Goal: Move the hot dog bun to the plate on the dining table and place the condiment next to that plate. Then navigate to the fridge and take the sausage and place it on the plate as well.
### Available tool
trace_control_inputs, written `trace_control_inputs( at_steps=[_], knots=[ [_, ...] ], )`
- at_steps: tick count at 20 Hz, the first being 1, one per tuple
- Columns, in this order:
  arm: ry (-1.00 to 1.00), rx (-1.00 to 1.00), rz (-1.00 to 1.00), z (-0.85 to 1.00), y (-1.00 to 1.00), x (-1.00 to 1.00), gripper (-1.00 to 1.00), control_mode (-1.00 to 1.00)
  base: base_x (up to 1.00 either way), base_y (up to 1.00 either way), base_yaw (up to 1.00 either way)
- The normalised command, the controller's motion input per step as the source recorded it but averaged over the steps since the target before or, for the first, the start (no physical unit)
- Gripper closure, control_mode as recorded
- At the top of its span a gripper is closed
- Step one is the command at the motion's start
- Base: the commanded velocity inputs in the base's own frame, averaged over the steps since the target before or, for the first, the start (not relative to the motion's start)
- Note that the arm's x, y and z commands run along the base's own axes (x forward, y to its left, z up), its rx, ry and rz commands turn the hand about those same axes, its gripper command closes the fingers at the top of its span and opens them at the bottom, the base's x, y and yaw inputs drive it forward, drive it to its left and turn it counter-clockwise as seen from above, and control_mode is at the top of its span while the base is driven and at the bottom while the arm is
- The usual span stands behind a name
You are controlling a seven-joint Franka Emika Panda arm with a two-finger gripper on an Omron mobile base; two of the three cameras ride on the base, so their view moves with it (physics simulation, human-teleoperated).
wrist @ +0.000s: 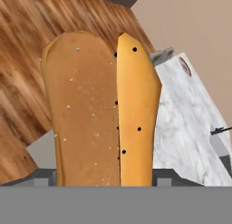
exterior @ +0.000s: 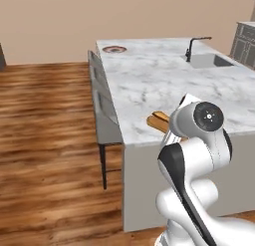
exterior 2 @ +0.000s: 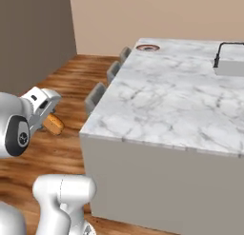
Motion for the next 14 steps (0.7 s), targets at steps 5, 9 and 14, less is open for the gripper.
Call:
trace_control_inputs(
  at_steps=[5,9,14],
  knots=[
    [0.0,0.0,0.0,0.0,0.0,0.0,1.0,1.0,0.66,1.0,-0.29],
    [0.0,0.0,0.0,0.0,0.0,0.0,1.0,1.0,0.72,1.0,-0.34],
    [0.0,0.0,0.0,0.0,0.0,0.0,1.0,1.0,0.54,1.0,-0.43]
  ],
)
